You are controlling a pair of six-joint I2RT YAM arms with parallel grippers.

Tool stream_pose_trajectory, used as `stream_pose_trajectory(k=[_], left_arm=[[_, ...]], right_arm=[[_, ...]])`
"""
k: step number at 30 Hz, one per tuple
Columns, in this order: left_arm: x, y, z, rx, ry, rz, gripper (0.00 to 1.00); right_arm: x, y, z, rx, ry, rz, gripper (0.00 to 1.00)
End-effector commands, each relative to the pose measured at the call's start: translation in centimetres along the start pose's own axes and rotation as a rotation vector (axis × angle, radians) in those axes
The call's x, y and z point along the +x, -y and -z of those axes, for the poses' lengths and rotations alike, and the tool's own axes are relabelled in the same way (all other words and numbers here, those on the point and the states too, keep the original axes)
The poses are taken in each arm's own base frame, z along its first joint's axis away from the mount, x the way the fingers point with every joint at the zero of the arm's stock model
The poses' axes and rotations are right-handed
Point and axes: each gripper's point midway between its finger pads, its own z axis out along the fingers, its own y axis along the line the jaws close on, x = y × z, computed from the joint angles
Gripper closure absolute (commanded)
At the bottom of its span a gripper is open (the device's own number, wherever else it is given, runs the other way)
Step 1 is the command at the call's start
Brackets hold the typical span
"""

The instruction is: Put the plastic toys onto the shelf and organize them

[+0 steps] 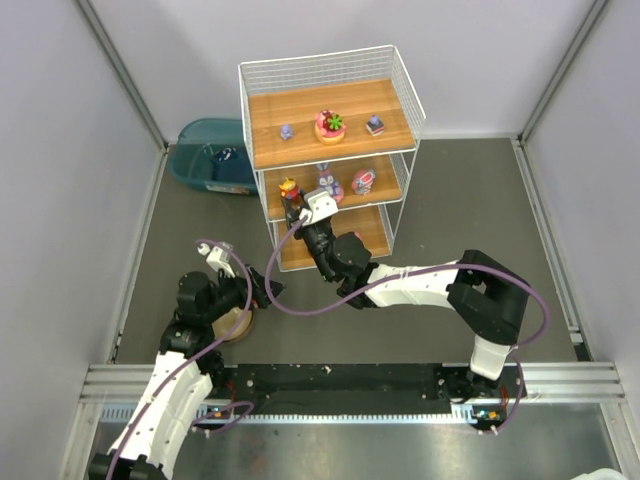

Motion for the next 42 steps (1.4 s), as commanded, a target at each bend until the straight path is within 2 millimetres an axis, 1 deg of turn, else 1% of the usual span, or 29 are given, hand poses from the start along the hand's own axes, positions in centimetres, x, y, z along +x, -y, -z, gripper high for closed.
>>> stream_pose_trajectory(k=[1,6,10,30,35,42], left_arm=[[-0.68,0.56,-0.16,0.033,0.027,-0.037,0.01],[-0.75,0.61,-0.14,0.034,0.029,-0.040,0.01],[-0.78,0.64,-0.13,0.034,0.029,-0.040,0.01],[-0.79,0.65,-0.13,0.034,0.030,-0.044,0.01],[-0.83,0.63,-0.12,0.033,0.030,-0.043,0.01],[-0.81,0.67,-0.09,0.033,0.027,-0.042,0.01]], right_arm=[[0.34,0.69,-0.18,0.026,-0.001,-0.012,0.64],[0.13,0.64,-0.23,0.024,0.005,-0.020,0.57],[0.35,0.63,-0.23,0.026,-0.006,-0.021,0.50],[0.20,0.48,-0.14,0.015,-0.002,-0.031,0.47],[0.22,0.15,0.02,-0.005,-0.002,-0.033,0.42],[-0.26,0.18,0.40,-0.011,0.006,-0.037,0.39]])
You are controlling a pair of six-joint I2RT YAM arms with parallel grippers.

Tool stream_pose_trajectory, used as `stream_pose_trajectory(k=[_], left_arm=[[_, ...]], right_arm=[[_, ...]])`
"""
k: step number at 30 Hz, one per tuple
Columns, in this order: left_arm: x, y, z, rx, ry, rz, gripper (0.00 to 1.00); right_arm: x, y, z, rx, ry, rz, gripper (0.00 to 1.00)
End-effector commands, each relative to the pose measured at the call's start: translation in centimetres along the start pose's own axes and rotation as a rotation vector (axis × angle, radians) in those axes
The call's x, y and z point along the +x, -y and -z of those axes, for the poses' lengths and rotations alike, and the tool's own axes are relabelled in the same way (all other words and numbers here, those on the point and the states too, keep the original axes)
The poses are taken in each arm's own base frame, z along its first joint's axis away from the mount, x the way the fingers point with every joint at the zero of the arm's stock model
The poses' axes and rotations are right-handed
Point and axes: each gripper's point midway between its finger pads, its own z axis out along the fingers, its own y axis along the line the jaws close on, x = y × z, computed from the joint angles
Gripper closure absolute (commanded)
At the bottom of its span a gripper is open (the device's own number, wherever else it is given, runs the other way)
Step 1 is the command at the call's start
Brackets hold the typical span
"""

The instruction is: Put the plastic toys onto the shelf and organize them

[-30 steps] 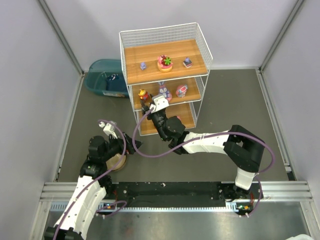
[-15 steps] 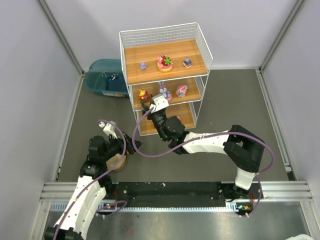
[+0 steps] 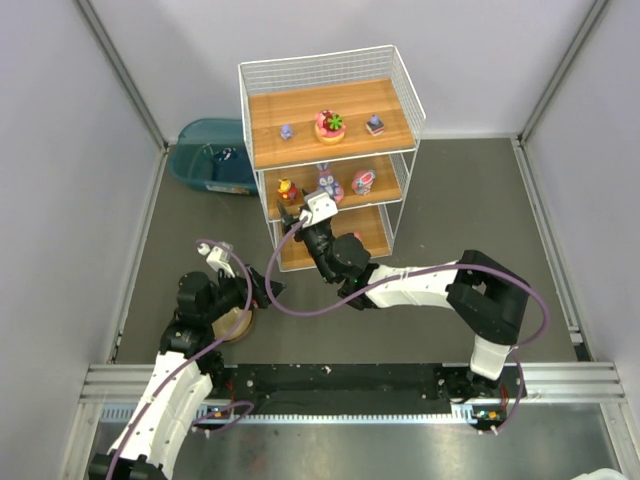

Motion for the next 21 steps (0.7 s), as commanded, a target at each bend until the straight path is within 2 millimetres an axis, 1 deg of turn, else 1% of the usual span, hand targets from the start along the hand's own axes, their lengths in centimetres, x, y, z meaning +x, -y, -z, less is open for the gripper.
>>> stream_pose_trajectory(k=[1,5,7,8,9,10,11,12,13,15,16,17,18,20,21], left_arm=[[-0.8,0.7,-0.1,0.033,0.027,-0.041,0.01],[-0.8,0.9,0.0,0.035,0.016,-0.034,0.01],[-0.8,0.8,0.0,0.030,0.018,-0.031,0.01],[-0.8,0.7,0.0,0.027,0.020,-0.034,0.01],[-0.7,0.6,0.0,0.022,0.018,-0.032,0.01],[-0.8,0.6,0.0,0.019,0.022,-0.033,0.01],[-0.8,0.6,0.0,0.020,0.020,-0.030,0.01],[-0.8,0.6,0.0,0.019,0.022,-0.034,0.01],[-0.9,0.5,0.0,0.015,0.023,-0.030,0.01],[-1.0,0.5,0.1,0.009,0.027,-0.030,0.01],[-0.9,0.4,0.1,0.004,0.024,-0.027,0.01],[-1.0,0.3,0.1,-0.005,0.030,-0.024,0.01],[-1.1,0.3,0.1,-0.008,0.031,-0.024,0.01],[-1.2,0.1,0.2,-0.026,0.037,-0.019,0.01],[-1.2,0.1,0.3,-0.034,0.036,-0.014,0.01]], right_arm=[[-1.0,0.2,0.3,-0.007,0.024,-0.024,0.39],[-1.8,-0.6,1.2,-0.038,0.022,0.002,0.35],[-2.7,-0.5,1.6,-0.040,0.032,0.005,0.33],[-2.4,-0.5,2.0,-0.044,0.025,0.009,0.32],[-3.2,-0.6,2.4,-0.049,0.036,0.000,0.32],[-3.3,-0.5,2.7,-0.047,0.034,-0.001,0.31],[-3.2,-0.5,3.2,-0.051,0.032,-0.001,0.30],[-3.8,-0.4,3.6,-0.053,0.041,-0.009,0.30],[-3.5,-0.2,4.2,-0.054,0.032,-0.004,0.30],[-3.9,-0.2,5.0,-0.062,0.035,-0.002,0.29],[-5.0,0.3,5.5,-0.054,0.046,-0.013,0.29],[-4.6,0.4,6.2,-0.059,0.034,-0.009,0.28],[-4.8,0.6,6.8,-0.064,0.027,-0.010,0.28],[-5.5,1.3,8.5,-0.061,0.018,-0.029,0.24],[-5.1,1.5,9.2,-0.061,-0.005,-0.038,0.22]])
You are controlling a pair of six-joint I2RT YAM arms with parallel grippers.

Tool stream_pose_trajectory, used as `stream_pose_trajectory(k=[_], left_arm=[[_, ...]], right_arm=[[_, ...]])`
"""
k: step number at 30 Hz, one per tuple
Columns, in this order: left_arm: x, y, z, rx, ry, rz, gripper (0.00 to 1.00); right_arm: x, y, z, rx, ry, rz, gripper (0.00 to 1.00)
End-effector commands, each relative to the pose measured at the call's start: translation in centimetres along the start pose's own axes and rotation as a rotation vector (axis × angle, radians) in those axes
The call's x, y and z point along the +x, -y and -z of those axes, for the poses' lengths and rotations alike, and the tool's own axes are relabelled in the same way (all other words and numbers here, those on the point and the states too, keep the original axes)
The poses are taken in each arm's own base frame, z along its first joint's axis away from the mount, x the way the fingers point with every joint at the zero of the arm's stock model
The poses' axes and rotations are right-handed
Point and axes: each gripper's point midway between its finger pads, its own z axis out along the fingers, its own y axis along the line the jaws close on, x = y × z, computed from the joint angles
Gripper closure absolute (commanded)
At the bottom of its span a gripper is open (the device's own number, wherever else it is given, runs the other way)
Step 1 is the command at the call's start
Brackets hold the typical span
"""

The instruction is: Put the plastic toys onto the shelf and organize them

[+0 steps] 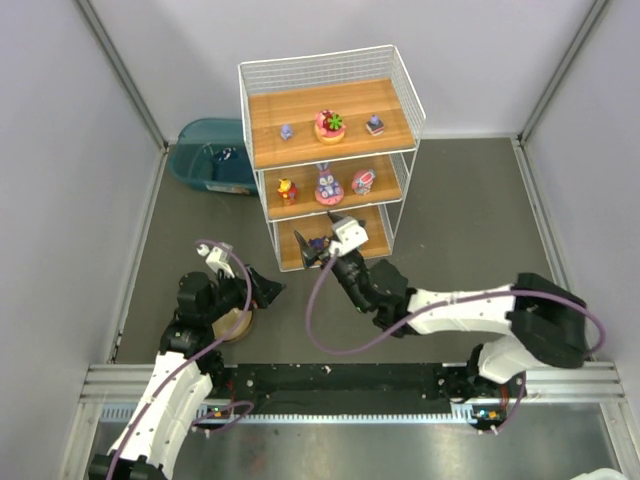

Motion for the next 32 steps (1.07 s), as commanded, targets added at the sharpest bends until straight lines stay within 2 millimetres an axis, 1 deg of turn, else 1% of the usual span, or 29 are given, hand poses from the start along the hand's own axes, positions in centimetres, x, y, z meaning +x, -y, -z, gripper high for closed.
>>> stream_pose_trajectory(k=[1,2,3,4,5,6,7,8,9,10,11,12,13,14,16,17,19,20,21,24,25,27,28,30,32], left_arm=[[-1.7,0.6,0.3,-0.014,0.046,-0.024,0.01],[-1.8,0.6,0.4,-0.021,0.051,-0.021,0.01],[-2.1,0.7,0.5,-0.025,0.060,-0.020,0.01],[-2.2,0.8,0.6,-0.024,0.061,-0.026,0.01],[-2.4,1.1,0.7,-0.014,0.062,-0.032,0.01],[-2.4,1.3,0.8,-0.010,0.063,-0.037,0.01],[-2.7,1.7,1.0,0.000,0.067,-0.049,0.01],[-2.9,1.8,1.1,-0.003,0.071,-0.051,0.01],[-3.1,1.8,1.3,-0.013,0.072,-0.050,0.01],[-3.3,1.7,1.3,-0.025,0.077,-0.053,0.01],[-3.3,1.7,1.4,-0.032,0.075,-0.052,0.01],[-3.3,1.6,1.5,-0.042,0.069,-0.047,0.01],[-3.3,1.5,1.5,-0.049,0.065,-0.042,0.01],[-3.3,1.4,1.4,-0.053,0.063,-0.038,0.01],[-2.9,1.1,1.3,-0.065,0.053,-0.023,0.01],[-2.8,0.9,1.2,-0.067,0.050,-0.019,0.01],[-2.7,0.9,1.2,-0.066,0.046,-0.015,0.01],[-2.7,0.9,1.2,-0.065,0.047,-0.015,0.01],[-2.7,1.0,1.2,-0.064,0.049,-0.016,0.01],[-3.3,1.2,1.4,-0.065,0.076,-0.020,0.01],[-3.5,1.4,1.5,-0.060,0.085,-0.016,0.01],[-3.7,1.8,1.6,-0.045,0.089,-0.024,0.01],[-3.9,1.9,1.8,-0.046,0.100,-0.031,0.01],[-4.1,1.4,1.9,-0.079,0.116,-0.023,0.01],[-4.3,1.3,2.0,-0.090,0.129,-0.015,0.01]], right_arm=[[-1.7,1.3,3.7,0.029,-0.012,-0.065,0.20],[-2.9,2.1,4.6,0.043,-0.002,-0.118,0.16],[-1.8,2.9,5.4,0.070,-0.047,-0.112,0.14],[-0.4,3.4,6.8,0.078,-0.082,-0.110,0.11],[-1.1,4.0,7.8,0.089,-0.076,-0.167,0.01],[-0.4,4.8,8.7,0.113,-0.101,-0.178,0.01],[2.0,5.3,10.1,0.120,-0.180,-0.146,0.01],[3.1,5.6,11.0,0.140,-0.223,-0.204,0.01],[2.8,7.0,11.9,0.193,-0.226,-0.248,0.01],[5.2,7.7,13.6,0.207,-0.314,-0.197,0.01],[5.7,8.1,14.3,0.236,-0.331,-0.260,0.01],[5.5,9.2,15.1,0.283,-0.333,-0.297,0.01],[6.2,9.9,16.0,0.320,-0.362,-0.311,0.01],[7.6,10.9,17.4,0.373,-0.415,-0.315,0.01],[7.7,12.1,18.5,0.418,-0.425,-0.328,0.01],[8.5,12.8,19.6,0.449,-0.462,-0.317,0.01],[8.3,14.0,20.4,0.500,-0.448,-0.344,0.01],[8.4,14.3,20.8,0.522,-0.441,-0.376,0.01],[8.7,15.0,21.3,0.545,-0.441,-0.361,0.01],[9.0,15.8,22.1,0.571,-0.411,-0.403,0.01],[9.4,15.9,22.4,0.575,-0.409,-0.408,0.01],[9.2,16.4,22.5,0.587,-0.385,-0.425,0.01],[9.4,16.6,22.7,0.591,-0.384,-0.418,0.01],[9.3,17.0,22.8,0.605,-0.368,-0.409,0.01],[9.1,17.5,22.9,0.624,-0.360,-0.397,0.01]])
